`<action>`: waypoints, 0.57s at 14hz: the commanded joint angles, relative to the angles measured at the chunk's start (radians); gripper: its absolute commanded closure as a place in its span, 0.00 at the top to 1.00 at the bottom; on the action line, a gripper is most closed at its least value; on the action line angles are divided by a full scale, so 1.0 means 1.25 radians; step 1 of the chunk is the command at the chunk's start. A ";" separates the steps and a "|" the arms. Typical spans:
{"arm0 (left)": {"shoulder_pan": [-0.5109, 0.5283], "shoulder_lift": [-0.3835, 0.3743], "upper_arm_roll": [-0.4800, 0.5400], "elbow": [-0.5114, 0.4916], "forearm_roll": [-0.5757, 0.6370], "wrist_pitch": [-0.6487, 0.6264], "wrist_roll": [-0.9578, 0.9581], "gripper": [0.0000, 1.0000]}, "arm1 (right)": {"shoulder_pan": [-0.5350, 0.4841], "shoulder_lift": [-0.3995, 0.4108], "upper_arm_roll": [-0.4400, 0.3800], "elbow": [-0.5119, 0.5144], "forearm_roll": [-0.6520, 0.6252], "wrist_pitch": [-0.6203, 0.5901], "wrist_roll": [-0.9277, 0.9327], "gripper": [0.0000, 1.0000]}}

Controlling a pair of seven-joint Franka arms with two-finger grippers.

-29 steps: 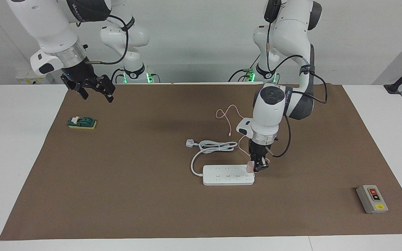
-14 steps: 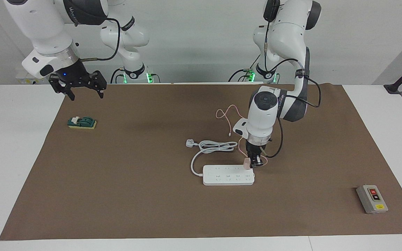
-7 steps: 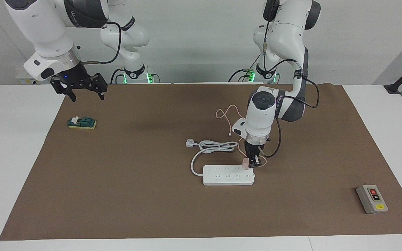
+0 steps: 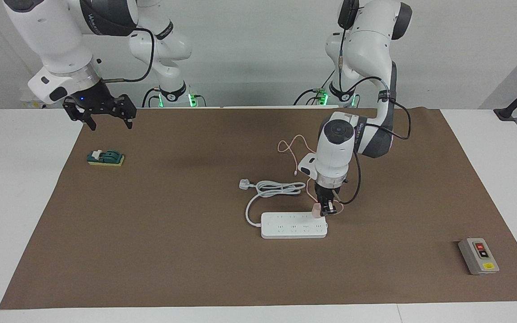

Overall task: Plug charger into power strip
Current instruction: 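Press the charger prongs into the power strip socket with the left gripper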

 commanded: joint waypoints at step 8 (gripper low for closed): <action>-0.007 0.126 0.004 0.152 -0.007 -0.063 0.103 0.00 | -0.007 -0.024 0.008 -0.028 -0.014 0.010 0.014 1.00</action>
